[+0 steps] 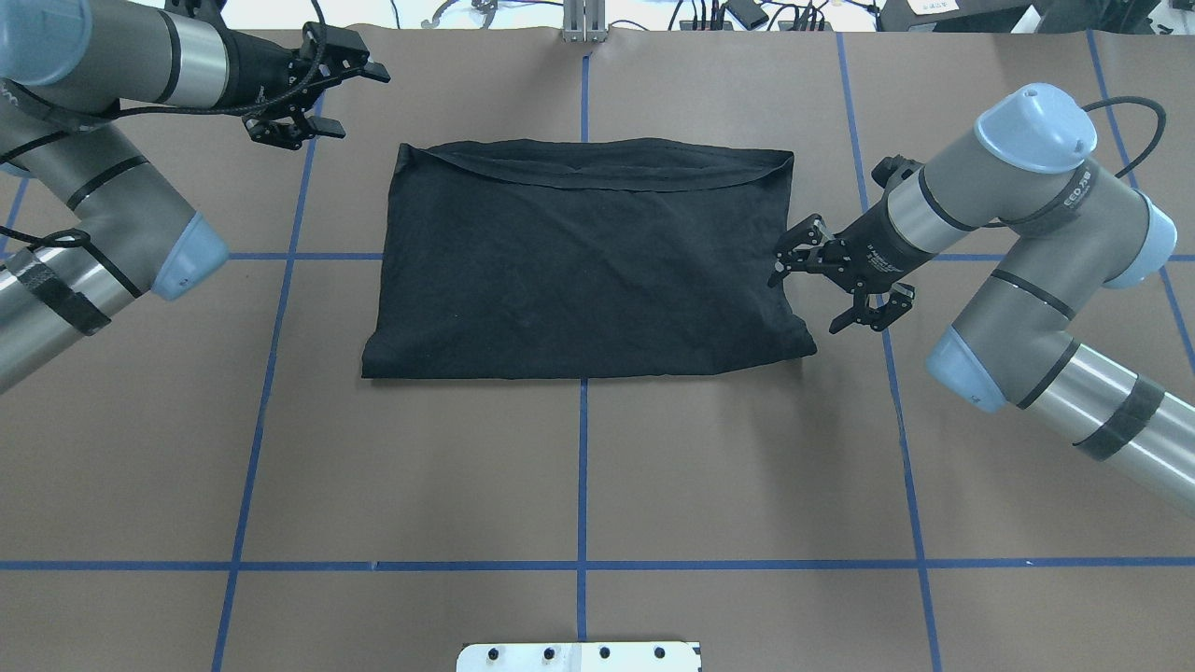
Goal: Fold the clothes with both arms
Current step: 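Move the right gripper to the folded shirt's corner nearest it, then lower the right gripper and grasp the shirt corner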
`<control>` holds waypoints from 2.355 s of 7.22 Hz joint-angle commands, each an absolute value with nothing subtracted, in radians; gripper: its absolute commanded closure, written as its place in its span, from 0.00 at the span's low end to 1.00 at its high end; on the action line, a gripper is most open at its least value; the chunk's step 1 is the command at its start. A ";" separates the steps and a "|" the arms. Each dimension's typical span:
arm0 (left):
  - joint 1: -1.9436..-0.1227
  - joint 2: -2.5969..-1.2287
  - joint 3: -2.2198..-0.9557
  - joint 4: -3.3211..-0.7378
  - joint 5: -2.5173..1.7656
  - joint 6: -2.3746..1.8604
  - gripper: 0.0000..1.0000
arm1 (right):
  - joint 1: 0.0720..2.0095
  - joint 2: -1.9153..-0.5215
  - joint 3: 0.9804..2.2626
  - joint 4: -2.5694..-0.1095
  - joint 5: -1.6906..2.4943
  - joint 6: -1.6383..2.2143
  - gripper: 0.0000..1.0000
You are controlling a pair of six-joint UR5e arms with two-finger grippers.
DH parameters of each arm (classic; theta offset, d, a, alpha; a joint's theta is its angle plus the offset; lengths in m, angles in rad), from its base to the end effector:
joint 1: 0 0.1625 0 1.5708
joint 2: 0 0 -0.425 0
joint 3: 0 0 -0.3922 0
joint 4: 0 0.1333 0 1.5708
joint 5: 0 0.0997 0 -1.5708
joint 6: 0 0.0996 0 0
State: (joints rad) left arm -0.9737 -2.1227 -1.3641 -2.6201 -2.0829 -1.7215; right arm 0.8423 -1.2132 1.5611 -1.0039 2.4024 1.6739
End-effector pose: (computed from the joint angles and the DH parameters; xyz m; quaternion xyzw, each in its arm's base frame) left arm 0.3208 -0.6221 0.3088 0.0705 0.6470 -0.2577 0.7142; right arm -0.3758 -0.5109 0.3888 -0.1920 -0.5076 0.2149 0.8120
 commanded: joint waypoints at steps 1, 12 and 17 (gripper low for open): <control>-0.974 -2.117 -1.382 -2.620 -2.082 -1.721 0.00 | 0.809 -1.207 1.536 -1.014 2.363 1.677 0.00; -0.997 -2.112 -1.396 -2.620 -2.074 -1.721 0.00 | 0.793 -1.209 1.516 -1.011 2.335 1.698 0.57; -0.999 -2.112 -1.405 -2.617 -2.074 -1.721 0.00 | 0.796 -1.233 1.543 -0.999 2.339 1.695 0.13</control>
State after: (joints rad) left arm -0.9985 -2.1123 -1.4036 -2.6177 -2.0751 -1.7211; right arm 0.7967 -1.2301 1.5413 -0.9996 2.3423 1.6941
